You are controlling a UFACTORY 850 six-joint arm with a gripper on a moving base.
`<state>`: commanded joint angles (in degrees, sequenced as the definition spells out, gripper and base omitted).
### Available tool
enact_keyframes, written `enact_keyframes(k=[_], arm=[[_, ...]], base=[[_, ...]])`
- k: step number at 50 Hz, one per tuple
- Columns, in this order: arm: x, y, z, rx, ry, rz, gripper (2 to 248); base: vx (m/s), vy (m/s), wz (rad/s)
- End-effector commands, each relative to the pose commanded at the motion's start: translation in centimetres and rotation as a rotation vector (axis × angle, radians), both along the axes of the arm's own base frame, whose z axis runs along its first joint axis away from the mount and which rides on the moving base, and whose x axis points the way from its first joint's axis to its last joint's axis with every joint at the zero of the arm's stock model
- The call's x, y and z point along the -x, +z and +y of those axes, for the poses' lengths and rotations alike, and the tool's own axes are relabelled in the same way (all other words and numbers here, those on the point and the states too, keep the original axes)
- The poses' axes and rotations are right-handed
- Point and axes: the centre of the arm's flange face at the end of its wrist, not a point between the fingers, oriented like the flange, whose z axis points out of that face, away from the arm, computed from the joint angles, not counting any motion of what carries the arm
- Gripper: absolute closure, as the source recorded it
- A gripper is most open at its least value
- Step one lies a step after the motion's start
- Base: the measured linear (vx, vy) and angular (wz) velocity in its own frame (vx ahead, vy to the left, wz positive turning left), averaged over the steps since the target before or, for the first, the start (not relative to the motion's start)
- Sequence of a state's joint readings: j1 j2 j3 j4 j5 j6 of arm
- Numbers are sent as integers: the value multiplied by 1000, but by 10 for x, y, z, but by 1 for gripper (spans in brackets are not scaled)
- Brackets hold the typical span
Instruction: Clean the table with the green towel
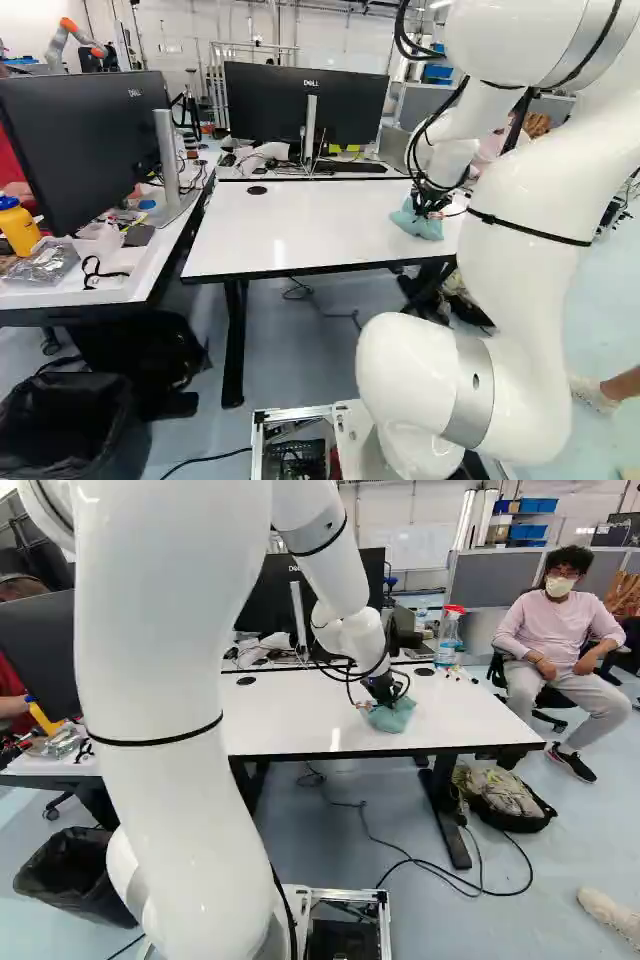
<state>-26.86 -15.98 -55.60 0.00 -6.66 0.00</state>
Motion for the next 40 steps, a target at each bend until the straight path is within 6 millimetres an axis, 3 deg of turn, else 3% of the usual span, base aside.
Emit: enact_keyframes(k=[22, 40], arm=[[-41, -2, 0, 8, 32, -17, 221], [-64, -4, -20, 17, 18, -34, 221]], base=[[0, 0, 0], [0, 0, 0]])
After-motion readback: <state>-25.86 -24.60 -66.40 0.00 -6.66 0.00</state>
